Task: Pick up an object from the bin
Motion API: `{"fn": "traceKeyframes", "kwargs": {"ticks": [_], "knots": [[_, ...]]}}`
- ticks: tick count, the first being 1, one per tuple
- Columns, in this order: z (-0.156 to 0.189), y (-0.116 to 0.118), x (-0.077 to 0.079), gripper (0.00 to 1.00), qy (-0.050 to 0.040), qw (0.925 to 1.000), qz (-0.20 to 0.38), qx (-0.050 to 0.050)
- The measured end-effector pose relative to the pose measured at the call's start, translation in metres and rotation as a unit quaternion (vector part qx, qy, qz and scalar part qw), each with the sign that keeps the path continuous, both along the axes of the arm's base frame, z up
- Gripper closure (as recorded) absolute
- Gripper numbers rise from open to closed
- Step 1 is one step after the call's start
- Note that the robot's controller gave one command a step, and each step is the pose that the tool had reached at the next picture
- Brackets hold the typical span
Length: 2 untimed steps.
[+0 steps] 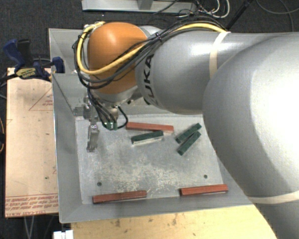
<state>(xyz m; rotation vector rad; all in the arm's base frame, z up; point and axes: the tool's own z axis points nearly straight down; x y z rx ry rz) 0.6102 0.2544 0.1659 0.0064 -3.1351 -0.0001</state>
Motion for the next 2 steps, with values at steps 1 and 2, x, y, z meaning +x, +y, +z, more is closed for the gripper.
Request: {"fn": "traceKeyframes", "kwargs": {"ticks": [1, 2], "knots": [[0.005, -0.001, 0.002, 0.00, -0.0036, 1.0000, -0.002, 0.001], [-0.051, -0.073, 0.012, 0.00, -0.0051, 0.9999, -0.011, 0.001]]}}
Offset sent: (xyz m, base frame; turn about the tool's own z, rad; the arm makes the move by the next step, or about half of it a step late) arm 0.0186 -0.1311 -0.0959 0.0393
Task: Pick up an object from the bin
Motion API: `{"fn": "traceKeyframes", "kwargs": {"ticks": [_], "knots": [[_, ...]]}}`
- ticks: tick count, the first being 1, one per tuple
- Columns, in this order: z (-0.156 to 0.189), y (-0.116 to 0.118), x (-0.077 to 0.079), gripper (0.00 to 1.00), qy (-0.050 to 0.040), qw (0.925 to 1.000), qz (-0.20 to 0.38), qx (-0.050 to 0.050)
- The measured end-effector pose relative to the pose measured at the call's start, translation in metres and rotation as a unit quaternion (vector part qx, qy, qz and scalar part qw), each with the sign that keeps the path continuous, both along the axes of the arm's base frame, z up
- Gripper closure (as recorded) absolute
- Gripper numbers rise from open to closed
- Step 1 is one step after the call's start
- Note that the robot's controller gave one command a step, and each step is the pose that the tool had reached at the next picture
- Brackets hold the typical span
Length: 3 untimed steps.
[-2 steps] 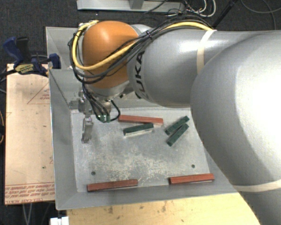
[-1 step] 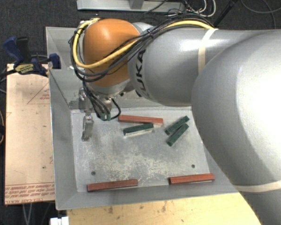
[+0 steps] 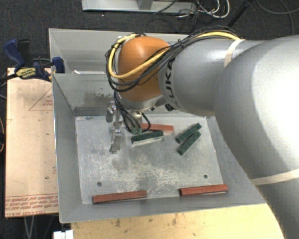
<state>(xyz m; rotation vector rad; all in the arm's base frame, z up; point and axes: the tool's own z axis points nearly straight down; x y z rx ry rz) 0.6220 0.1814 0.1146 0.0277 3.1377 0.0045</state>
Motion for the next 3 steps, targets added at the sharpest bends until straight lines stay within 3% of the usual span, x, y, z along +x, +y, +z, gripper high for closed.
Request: {"fn": "traceKeyframes", "kwargs": {"ticks": [1, 2, 3], "knots": [[-0.003, -0.028, 0.012, 0.00, 0.0030, 1.0000, -0.004, -0.002], [0.002, -0.090, 0.001, 0.00, 0.0009, 0.9982, 0.061, -0.001], [-0.044, -0.096, 0.016, 0.00, -0.0010, 0.9993, 0.038, -0.001]]}}
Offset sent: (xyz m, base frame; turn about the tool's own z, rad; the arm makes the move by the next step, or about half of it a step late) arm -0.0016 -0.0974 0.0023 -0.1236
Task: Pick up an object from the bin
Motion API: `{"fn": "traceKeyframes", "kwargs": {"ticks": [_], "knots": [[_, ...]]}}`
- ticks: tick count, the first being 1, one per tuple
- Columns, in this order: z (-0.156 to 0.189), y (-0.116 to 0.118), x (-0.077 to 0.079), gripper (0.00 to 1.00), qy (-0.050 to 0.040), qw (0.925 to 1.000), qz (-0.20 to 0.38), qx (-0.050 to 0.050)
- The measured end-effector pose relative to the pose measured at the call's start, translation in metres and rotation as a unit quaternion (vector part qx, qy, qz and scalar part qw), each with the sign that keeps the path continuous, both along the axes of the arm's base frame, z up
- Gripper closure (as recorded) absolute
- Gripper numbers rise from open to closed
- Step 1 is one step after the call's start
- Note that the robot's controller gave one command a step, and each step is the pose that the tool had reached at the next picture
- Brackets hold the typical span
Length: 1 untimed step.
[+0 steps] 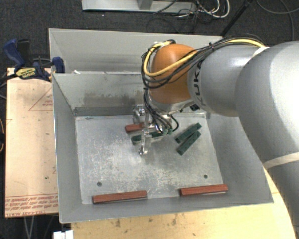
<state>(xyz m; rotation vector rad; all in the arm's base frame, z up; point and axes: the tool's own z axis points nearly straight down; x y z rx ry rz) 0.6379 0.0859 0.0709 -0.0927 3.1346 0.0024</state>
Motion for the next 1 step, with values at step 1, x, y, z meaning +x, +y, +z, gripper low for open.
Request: {"fn": "traceKeyframes", "kwargs": {"ticks": [1], "knots": [[0.0030, -0.0606, 0.0110, 1.00, -0.0021, 0.9981, 0.061, -0.001]]}}
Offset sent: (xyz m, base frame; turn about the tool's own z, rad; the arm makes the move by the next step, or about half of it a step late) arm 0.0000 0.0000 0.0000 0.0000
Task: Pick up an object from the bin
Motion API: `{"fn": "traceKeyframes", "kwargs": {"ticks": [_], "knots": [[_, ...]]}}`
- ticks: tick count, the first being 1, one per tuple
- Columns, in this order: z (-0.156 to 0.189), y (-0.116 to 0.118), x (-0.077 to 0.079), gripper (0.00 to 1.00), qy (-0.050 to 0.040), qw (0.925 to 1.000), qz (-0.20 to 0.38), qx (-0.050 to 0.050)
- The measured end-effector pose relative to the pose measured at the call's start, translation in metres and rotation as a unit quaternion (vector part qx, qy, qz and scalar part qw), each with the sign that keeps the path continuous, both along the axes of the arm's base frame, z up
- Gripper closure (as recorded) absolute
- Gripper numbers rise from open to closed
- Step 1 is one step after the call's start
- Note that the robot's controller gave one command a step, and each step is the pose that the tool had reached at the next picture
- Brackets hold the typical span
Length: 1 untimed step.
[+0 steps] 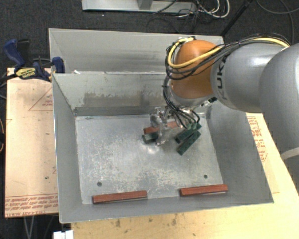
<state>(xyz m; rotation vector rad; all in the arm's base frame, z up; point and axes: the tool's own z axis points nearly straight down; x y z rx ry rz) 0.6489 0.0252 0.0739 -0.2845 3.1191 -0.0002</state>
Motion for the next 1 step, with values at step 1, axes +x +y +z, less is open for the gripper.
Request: {"fn": "traceKeyframes", "kwargs": {"ticks": [1], "knots": [[0.0000, 0.0000, 0.0000, 1.00, 0.0000, 1.0000, 0.000, 0.000]]}}
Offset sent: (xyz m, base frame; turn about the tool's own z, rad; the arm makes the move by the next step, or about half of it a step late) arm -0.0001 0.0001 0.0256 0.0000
